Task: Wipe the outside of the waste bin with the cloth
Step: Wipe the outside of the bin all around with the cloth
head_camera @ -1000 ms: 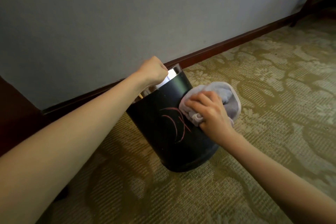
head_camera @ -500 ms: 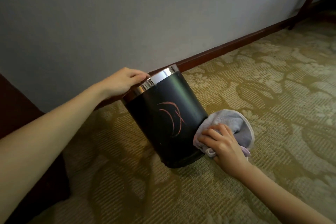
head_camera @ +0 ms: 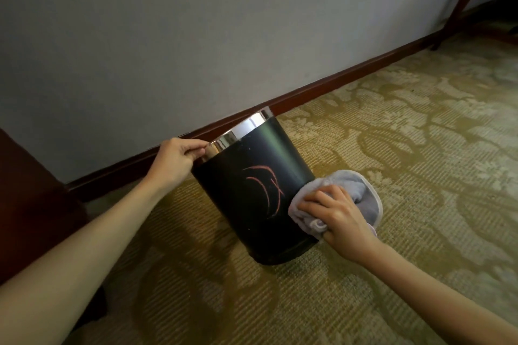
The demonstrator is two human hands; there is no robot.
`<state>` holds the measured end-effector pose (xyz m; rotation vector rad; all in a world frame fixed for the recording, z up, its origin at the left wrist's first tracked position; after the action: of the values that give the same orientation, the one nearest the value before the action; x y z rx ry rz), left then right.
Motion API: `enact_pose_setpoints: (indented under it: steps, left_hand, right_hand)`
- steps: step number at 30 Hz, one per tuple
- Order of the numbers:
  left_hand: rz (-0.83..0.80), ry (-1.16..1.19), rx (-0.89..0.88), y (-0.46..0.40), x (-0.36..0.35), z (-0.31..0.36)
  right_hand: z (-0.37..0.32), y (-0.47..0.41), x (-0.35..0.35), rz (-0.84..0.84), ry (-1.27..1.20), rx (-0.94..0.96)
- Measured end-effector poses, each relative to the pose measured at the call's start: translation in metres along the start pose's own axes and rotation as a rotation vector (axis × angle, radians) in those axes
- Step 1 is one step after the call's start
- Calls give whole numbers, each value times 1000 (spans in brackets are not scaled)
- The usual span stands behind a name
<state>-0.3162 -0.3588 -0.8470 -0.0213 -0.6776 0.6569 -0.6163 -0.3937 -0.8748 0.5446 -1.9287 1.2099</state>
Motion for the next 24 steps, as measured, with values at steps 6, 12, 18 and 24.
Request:
enact_pose_setpoints:
  steps: [6, 12, 18, 24]
  left_hand:
    - [27, 42, -73, 10, -23, 28]
    - [24, -2, -95, 0, -29, 37]
    - [26, -22, -46, -4, -25, 31]
    - [-8, -15, -85, 4, -42, 50]
  right_hand:
    - [14, -89, 28, 142, -28, -34]
    - [18, -67, 16, 113, -17, -119]
    - [6, 23, 2, -120, 58, 111]
    - [18, -64, 28, 86, 22, 47]
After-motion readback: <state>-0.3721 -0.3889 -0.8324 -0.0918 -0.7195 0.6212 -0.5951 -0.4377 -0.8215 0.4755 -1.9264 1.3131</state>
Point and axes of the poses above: each hand's wrist, its own y-axis away from the middle knuckle, its own x-axis out of the back of the hand, z = x × y, the point moved 7 cm from there along -y, towards the middle knuckle, and after that the axes turned 13 degrees about z, right-handed, at the moved point
